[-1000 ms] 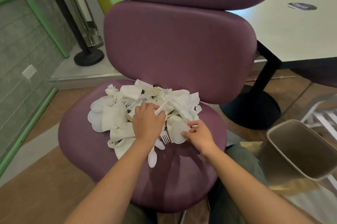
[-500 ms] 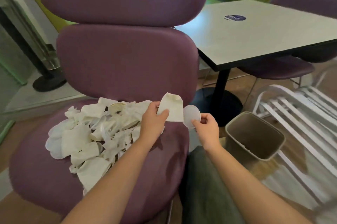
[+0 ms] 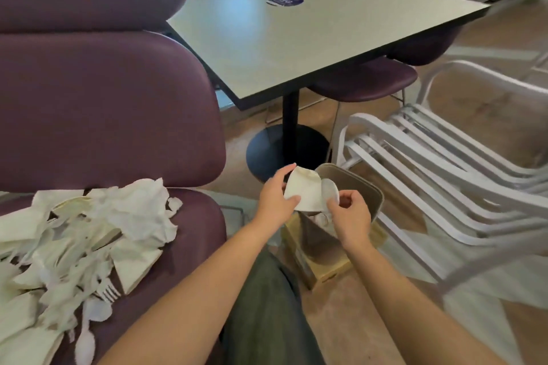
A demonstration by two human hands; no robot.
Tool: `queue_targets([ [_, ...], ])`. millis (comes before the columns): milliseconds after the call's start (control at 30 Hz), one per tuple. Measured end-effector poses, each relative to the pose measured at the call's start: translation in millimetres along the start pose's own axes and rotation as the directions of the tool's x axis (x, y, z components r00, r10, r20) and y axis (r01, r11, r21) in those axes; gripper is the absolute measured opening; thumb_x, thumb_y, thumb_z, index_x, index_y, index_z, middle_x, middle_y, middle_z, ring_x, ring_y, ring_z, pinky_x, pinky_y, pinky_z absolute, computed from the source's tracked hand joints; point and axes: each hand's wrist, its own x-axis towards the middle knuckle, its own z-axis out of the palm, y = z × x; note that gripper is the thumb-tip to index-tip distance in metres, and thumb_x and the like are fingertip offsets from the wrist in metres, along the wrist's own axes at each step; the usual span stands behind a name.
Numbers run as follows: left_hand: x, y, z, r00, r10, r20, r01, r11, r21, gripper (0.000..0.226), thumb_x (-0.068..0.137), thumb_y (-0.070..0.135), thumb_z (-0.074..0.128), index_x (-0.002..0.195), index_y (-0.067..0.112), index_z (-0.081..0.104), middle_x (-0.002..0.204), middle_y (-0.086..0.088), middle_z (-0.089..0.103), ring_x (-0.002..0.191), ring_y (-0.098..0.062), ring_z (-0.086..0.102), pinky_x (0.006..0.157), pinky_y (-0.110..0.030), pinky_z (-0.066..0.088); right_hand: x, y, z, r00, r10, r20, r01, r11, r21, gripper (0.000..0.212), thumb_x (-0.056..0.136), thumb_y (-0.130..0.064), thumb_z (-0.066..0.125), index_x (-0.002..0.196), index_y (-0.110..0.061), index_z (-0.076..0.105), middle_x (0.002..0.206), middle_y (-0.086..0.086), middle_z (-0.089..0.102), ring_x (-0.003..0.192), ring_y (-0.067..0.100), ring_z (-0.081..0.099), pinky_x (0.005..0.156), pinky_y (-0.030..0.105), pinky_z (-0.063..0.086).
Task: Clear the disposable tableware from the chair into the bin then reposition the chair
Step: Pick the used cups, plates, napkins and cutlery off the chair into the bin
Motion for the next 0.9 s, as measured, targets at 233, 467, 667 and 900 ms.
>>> queue_targets([
  [233,46,-18,69,0.991,-0.123,0.061,0.119,0.991,0.064,0.069,0.082,0.005,0.071,0.137,0.037,0.043,0.126,-0.002,0.053,0.112,-0.021,0.056,0.089,-0.030,0.053,50,29,-18,0.996,0.065,-0.067,-0.077,0.980,-0.185,0.015,0.093,-0.015,0.061,0.107,-0.014,0.058,0.097,0.001,0.061,0.083,0.016,0.056,0.070,0.027,0.043],
  [467,65,-24,103,0.951,-0.249,0.184,0.212,0.957,0.199,0.069,0.089,0.035,0.065,0.149,0.026,0.033,0.146,-0.004,0.046,0.132,-0.023,0.045,0.108,-0.041,0.041,76,47,-15,0.986,0.107,0.131,-0.044,0.909,-0.415,0.038,0.091,-0.018,0.063,0.128,-0.011,0.060,0.128,0.008,0.061,0.104,0.023,0.063,0.088,0.029,0.048],
  [667,57,-22,83,0.969,-0.227,0.100,0.217,0.971,0.099,0.039,0.095,0.027,0.058,0.134,0.021,0.054,0.131,-0.001,0.059,0.117,-0.017,0.056,0.096,-0.028,0.043,65,31,-3,0.980,0.050,0.193,0.027,0.926,-0.376,0.034,0.091,-0.016,0.063,0.124,-0.013,0.062,0.124,0.004,0.064,0.114,0.019,0.059,0.092,0.024,0.042],
  [900,28,-22,8,0.982,-0.186,-0.034,0.188,0.979,0.077,0.022,0.095,0.029,0.055,0.116,0.028,0.063,0.109,0.007,0.065,0.101,-0.012,0.060,0.086,-0.029,0.048,28,-6,28,0.949,-0.066,0.308,0.158,0.946,-0.282,0.025,0.089,-0.016,0.062,0.114,-0.015,0.066,0.110,0.002,0.068,0.097,0.014,0.058,0.083,0.023,0.040],
])
